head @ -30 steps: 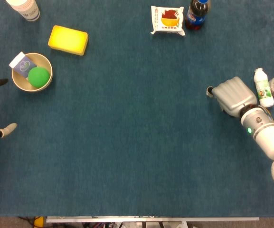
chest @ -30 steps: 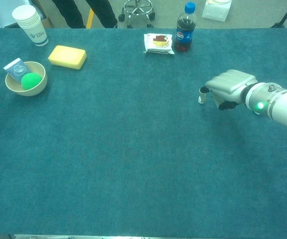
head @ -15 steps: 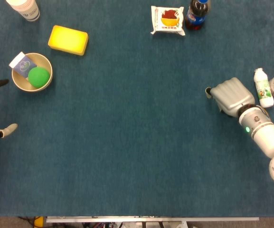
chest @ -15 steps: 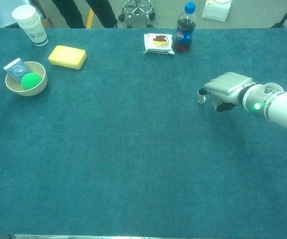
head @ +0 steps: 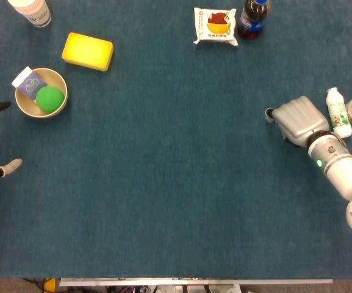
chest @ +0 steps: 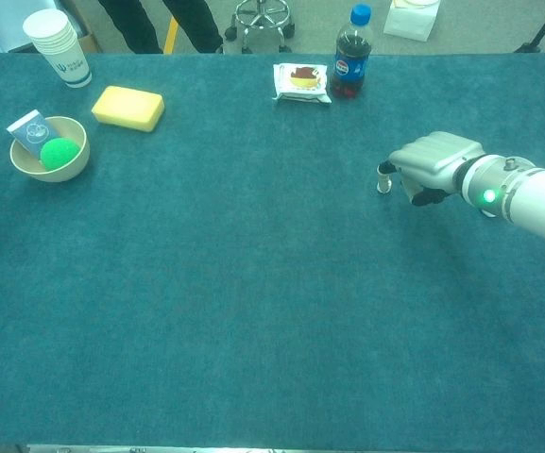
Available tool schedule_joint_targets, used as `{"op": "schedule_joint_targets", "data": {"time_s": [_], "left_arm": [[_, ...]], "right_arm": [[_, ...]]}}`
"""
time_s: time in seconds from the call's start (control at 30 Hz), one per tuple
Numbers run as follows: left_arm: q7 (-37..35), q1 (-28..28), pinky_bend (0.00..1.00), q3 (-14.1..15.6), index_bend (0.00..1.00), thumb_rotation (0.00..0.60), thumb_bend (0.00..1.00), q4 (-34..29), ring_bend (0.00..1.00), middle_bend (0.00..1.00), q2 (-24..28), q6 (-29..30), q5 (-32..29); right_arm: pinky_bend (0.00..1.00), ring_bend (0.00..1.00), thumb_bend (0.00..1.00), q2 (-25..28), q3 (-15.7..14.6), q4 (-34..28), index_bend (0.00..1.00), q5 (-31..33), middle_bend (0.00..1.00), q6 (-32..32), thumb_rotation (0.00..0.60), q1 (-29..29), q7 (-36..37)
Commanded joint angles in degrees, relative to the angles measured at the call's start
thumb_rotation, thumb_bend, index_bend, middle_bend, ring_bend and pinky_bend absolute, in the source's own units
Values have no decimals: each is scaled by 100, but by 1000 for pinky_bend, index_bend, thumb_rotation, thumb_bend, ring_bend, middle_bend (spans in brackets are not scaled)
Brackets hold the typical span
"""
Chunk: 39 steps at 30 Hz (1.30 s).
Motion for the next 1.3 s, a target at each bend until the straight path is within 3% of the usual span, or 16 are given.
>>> {"op": "schedule_joint_targets", "data": {"time_s": [0.03, 0.87, 0.97, 1.1, 1.3], "left_arm": [[0, 1, 44, 2, 150, 600, 0, 1, 0, 9, -1, -2, -2], [-20, 4, 44, 4, 150, 600, 0, 23, 0, 9, -15, -5, -9], [-36, 12, 44, 1, 150, 600, 0, 14, 0, 9, -5, 29, 6], [-43, 28, 44, -13, 150, 600, 0, -23, 0, 9, 32, 137, 61], [128, 63, 44, -24, 150, 600, 0, -210, 0, 9, 188, 349, 201]], "right_arm": [[1000, 1000, 1000, -2, 11, 15, 331, 0, 1000, 3, 600, -2, 7], [1000, 1000, 1000, -4, 136, 153, 331, -129, 1000, 147, 600, -147, 131], [1000, 1000, 1000, 150, 167, -63, 331, -600, 1000, 298, 600, -297, 387], [1000, 994, 1000, 526, 130, -495, 331, -1798, 1000, 873, 600, -768, 1061], [1000, 881, 1000, 1208, -160, -822, 331, -3684, 1000, 2356, 600, -1817, 2175]]}}
